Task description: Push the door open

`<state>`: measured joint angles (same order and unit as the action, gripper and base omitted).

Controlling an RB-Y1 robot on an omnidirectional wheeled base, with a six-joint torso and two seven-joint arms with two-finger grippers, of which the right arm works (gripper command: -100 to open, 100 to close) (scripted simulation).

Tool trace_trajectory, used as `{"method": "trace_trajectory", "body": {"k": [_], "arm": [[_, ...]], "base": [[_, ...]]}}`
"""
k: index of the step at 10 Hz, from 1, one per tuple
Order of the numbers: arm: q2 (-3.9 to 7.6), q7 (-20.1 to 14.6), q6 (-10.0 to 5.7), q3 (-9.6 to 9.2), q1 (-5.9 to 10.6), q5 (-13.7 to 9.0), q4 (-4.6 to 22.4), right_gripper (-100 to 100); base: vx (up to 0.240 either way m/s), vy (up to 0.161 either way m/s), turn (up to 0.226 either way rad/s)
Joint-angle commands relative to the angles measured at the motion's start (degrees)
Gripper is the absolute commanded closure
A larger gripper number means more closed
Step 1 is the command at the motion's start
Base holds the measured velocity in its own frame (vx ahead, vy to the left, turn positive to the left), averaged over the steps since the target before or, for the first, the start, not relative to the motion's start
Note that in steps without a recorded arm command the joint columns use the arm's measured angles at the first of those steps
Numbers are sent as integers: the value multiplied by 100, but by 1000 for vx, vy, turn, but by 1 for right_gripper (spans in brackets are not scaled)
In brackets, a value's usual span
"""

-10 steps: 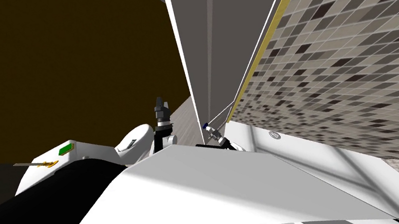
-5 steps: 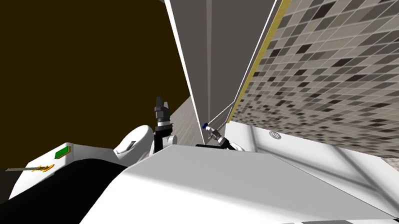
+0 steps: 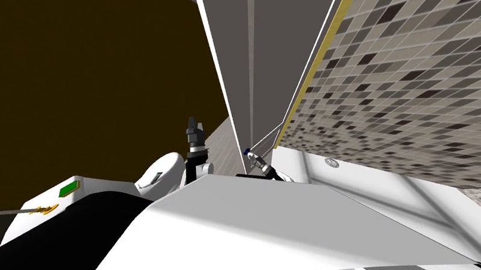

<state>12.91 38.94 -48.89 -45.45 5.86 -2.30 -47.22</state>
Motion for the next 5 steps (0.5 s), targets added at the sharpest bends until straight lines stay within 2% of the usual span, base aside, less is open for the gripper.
{"method": "trace_trajectory", "body": {"k": [1,5], "arm": [[5,-236,-15,21,49,-65,13,100],[-41,-838,-6,-59,89,-291,50,100]], "base": [[31,37,-18],[32,37,-30]]}}
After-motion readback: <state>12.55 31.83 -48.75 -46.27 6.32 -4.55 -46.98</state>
